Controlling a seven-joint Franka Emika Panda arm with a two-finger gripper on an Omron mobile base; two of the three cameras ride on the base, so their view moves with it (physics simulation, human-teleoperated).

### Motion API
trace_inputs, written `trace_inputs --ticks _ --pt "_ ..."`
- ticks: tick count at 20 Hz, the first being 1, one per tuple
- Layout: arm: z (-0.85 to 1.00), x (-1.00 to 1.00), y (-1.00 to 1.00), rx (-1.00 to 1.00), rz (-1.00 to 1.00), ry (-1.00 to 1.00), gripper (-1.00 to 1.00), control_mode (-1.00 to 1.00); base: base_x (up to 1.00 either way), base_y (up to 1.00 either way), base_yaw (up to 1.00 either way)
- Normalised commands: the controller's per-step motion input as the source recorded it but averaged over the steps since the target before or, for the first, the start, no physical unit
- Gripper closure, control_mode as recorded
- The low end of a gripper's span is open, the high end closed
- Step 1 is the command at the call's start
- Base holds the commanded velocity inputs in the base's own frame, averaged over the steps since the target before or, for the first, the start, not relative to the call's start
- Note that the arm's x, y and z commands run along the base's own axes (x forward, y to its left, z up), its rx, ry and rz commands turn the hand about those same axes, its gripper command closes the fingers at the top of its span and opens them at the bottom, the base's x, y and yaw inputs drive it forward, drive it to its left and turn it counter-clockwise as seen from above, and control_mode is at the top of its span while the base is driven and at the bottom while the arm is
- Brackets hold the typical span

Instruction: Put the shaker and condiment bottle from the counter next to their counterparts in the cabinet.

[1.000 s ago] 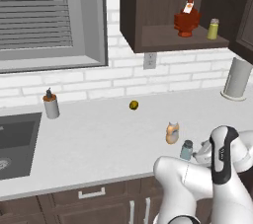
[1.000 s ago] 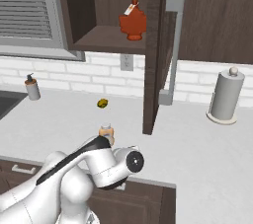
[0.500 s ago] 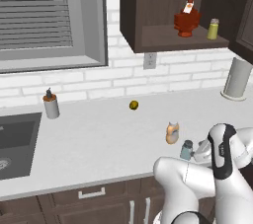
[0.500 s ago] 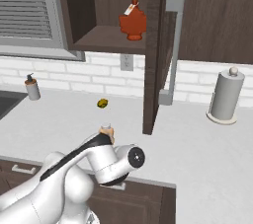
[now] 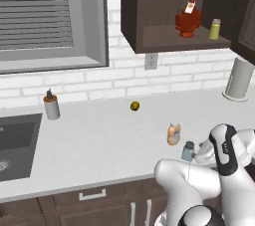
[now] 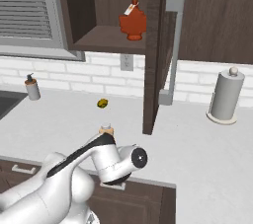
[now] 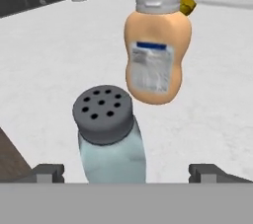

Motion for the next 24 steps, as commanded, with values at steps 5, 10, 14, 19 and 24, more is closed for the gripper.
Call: trace_inputs --ticks 5,10,14,19,24 --pt "-0.05 0.24 0.34 0.00 0.04 0.01 -1.00 -1.00 0.00 0.00 0.00" --pt "-0.31 0.04 0.79 0.00 0.15 0.04 1.00 -1.00 0.00 0.00 0.00" --pt "-0.12 0.25 0.21 0.00 0.05 0.14 1.00 -1.00 0.00 0.00 0.00" --pt "0.09 0.06 -0.30 0.02 -0.06 0.00 1.00 -1.00 0.00 0.00 0.00" --pt "0.30 0.01 -0.03 0.00 -0.04 -0.04 1.00 -1.00 0.00 0.00 0.00"
